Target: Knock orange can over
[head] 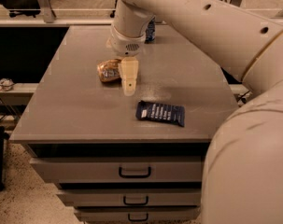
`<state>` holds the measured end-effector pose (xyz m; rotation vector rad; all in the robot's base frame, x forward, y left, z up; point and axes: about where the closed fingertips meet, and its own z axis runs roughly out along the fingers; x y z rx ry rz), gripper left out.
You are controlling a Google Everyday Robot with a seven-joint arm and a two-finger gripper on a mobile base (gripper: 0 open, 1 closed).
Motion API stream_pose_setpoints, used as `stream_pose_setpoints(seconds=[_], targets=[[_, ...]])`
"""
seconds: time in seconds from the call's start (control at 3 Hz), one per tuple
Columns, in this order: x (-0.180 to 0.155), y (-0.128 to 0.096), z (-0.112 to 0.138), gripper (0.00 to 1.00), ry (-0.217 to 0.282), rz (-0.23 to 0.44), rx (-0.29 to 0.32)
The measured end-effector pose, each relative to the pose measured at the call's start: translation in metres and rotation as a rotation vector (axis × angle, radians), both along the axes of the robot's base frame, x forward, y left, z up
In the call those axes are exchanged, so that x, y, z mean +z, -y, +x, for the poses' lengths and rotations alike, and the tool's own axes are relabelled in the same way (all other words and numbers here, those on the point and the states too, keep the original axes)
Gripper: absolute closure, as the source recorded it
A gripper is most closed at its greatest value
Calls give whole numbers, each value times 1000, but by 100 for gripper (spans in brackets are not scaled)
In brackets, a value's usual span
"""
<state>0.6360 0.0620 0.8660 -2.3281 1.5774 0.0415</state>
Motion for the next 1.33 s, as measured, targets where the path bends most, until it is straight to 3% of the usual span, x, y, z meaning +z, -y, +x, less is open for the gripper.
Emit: stream_pose_setpoints(seconds=[0.33, 0.67, 1.0, 1.33], targets=[[9, 4, 2, 0, -26, 89, -27], [19, 18, 4, 0, -72, 220, -87], [25, 38, 6, 0, -129, 381, -172], [45, 73, 7, 0, -150, 585, -266]])
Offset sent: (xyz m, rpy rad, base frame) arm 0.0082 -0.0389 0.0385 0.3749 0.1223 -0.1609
